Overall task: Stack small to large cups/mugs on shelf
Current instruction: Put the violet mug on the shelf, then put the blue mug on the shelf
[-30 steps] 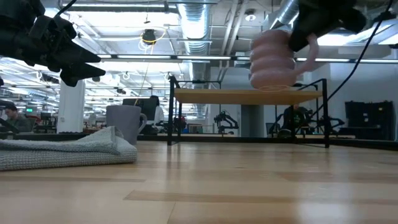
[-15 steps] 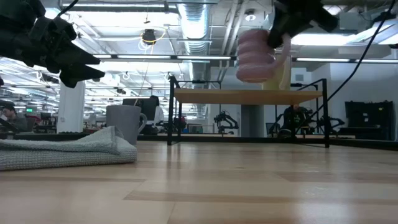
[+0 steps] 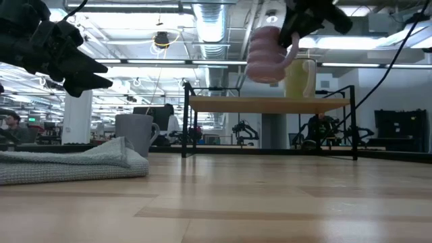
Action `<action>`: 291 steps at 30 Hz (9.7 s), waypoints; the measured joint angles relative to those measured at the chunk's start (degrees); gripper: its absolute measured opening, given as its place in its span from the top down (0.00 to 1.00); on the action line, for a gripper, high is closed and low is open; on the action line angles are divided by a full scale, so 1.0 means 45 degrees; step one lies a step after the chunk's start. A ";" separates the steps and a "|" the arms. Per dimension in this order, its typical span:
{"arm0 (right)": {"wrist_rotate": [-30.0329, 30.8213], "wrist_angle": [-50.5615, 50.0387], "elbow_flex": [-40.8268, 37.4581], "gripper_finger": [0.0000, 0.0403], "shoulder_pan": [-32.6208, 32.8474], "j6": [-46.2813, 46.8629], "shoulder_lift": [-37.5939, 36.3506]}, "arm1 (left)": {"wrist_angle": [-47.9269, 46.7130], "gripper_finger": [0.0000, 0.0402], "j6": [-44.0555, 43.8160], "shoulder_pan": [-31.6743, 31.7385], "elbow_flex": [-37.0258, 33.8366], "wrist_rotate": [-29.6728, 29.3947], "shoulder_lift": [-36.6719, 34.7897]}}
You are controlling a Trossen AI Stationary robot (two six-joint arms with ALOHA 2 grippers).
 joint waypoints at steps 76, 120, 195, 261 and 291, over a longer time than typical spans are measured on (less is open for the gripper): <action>-0.0777 -0.0240 0.2846 0.85 -0.4384 -0.1046 0.3143 | -0.0500 0.36 0.0126 -0.0005 0.0000 0.0101 0.0000; -0.1345 -0.0280 0.2837 0.84 -0.4930 -0.0203 0.3123 | -0.0500 0.36 -0.0065 -0.0001 0.0000 0.0112 0.0000; -0.1963 -0.0312 0.2837 0.67 -0.4906 0.0127 0.3120 | -0.0500 0.36 -0.0097 -0.0005 0.0000 0.0107 0.0000; -0.2753 -0.1092 0.2832 0.51 -0.4833 0.0011 0.3123 | -0.0525 0.36 -0.0097 0.0000 -0.0005 0.0107 0.0000; -0.6572 -0.3395 0.2832 0.49 -0.2801 -0.0361 0.3123 | -0.0753 0.36 -0.0194 -0.0005 -0.0005 0.0111 -0.0005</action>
